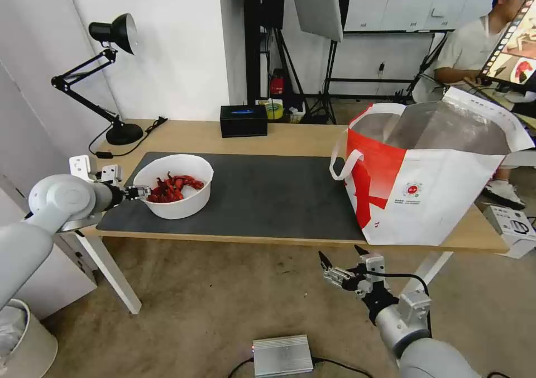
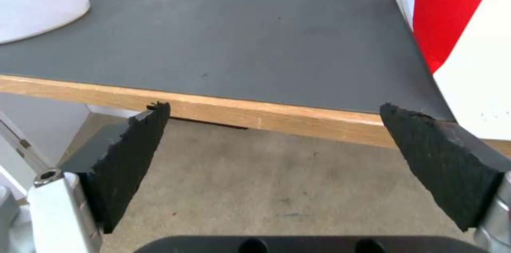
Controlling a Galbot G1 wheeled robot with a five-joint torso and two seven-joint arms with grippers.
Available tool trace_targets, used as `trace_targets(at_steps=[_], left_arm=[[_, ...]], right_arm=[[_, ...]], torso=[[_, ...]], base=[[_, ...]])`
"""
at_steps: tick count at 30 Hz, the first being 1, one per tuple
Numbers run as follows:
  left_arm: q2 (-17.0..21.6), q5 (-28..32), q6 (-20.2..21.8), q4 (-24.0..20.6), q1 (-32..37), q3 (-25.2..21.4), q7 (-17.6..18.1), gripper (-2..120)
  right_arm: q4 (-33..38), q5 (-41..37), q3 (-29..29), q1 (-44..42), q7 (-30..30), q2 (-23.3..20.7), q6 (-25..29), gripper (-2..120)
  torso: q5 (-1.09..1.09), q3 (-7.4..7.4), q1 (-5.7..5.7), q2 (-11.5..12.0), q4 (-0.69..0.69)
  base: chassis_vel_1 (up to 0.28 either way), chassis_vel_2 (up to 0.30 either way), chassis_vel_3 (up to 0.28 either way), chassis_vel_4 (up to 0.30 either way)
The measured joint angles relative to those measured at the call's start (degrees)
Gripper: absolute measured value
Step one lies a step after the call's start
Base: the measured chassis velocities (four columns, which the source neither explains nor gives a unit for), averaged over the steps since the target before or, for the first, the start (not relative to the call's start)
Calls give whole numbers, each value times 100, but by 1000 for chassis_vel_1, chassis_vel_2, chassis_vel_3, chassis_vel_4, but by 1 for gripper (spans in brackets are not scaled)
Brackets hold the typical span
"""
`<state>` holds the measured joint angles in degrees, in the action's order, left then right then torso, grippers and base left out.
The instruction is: Pick up the trash from the table and place it into the takeout bag.
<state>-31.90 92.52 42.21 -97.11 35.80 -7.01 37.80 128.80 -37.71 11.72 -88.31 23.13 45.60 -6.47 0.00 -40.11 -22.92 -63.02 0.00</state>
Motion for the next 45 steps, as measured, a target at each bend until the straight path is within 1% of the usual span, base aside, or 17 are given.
trace_targets(at_steps=[1,3,4,5,6,8,9,11,12,14,25,32,33,35,36,40,45], left_arm=[[6,20,-1,-2,-13,13,17,45],[16,40,-1,-7,-21,20,29,42],[31,57,-2,-14,-23,23,37,36],[31,57,-2,-14,-23,23,37,36],[45,69,-3,-20,-23,23,40,32],[67,97,-5,-42,-10,22,42,21],[67,97,-5,-42,-10,22,42,21],[70,108,-6,-57,16,0,43,11],[70,108,-6,-57,16,0,43,11],[70,149,-7,-108,63,-75,20,0],[60,456,-18,-450,244,-447,-4,0],[66,743,-153,-701,317,-610,-7,0],[81,799,-351,-825,355,-655,-242,0],[121,781,-538,-984,428,-695,-538,0],[121,781,-538,-984,428,-695,-538,0],[150,933,-741,-1293,483,-747,-689,0],[183,1103,-1092,-1672,372,-710,-1075,0]], right_arm=[[0,0,0,-1,0,0,0,100],[0,0,0,0,0,0,0,100],[0,0,0,0,0,0,0,100],[0,0,0,0,0,0,0,100],[0,0,0,0,0,0,0,100],[0,0,0,0,0,0,0,100],[0,0,0,0,0,0,0,100],[0,0,0,0,0,0,0,100],[0,0,0,0,0,0,0,100],[0,0,0,0,0,0,0,100],[0,0,0,0,0,0,0,100],[0,0,0,-1,0,0,0,100],[0,0,0,0,0,0,0,100],[0,0,0,0,0,0,0,100],[0,0,0,0,0,0,0,100],[0,0,0,0,0,0,0,100],[0,0,0,0,0,0,0,100]], torso=[[0,0,0,0,0],[0,0,0,0,0],[0,0,0,0,0],[0,0,0,0,0],[0,0,0,0,0],[0,0,0,0,0],[0,0,0,0,0],[0,0,0,0,0],[0,0,0,0,0],[0,0,0,0,0],[0,0,1,0,0],[0,0,1,0,0],[0,0,0,0,0],[0,0,0,0,0],[0,0,0,0,0],[0,0,1,0,1],[1,0,1,0,0]], base=[[0,0,0,0],[0,0,0,0],[0,0,0,0],[0,0,0,0],[0,0,0,0],[0,0,0,0],[0,0,0,0],[0,0,0,0],[0,0,0,0],[0,0,0,0],[0,0,0,0],[0,0,0,0],[0,0,0,0],[0,0,0,0],[0,0,0,0],[0,0,0,0],[0,0,0,0]])
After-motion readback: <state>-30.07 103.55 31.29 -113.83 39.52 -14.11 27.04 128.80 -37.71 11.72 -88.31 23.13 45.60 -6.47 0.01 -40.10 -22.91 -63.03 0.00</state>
